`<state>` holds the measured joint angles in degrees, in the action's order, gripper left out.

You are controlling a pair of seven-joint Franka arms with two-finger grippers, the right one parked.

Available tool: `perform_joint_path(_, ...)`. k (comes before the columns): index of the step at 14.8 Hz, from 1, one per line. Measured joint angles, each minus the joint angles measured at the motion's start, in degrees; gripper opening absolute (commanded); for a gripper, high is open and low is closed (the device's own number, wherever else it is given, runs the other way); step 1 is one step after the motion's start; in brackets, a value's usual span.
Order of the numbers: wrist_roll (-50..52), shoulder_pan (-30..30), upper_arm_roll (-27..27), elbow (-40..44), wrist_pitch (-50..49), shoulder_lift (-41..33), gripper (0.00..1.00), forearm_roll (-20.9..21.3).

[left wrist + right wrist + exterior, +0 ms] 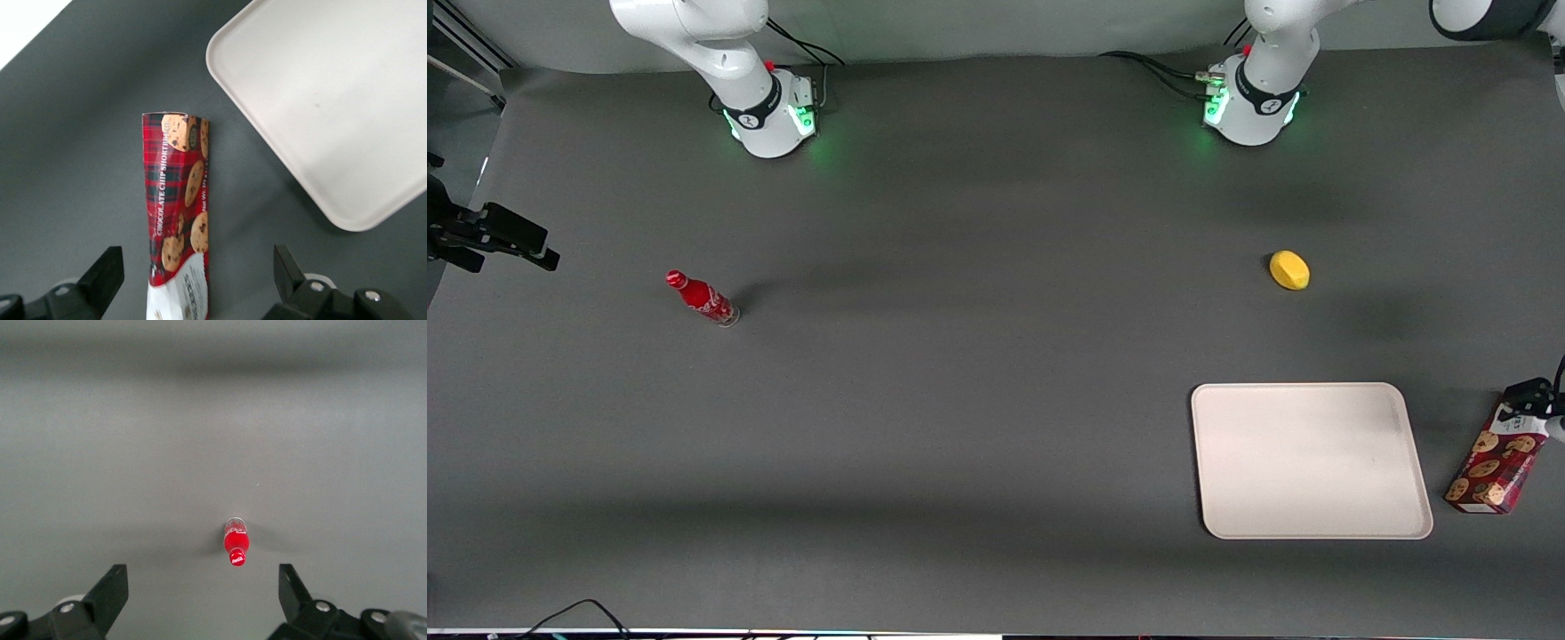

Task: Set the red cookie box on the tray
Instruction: 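Close the left gripper on the end of the red cookie box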

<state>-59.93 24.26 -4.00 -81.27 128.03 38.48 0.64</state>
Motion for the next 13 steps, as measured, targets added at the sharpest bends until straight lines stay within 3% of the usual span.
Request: perform_joint_path(13,-6.7,1.3,0.0,4.6,3.4,7.2,1.0,0.0)
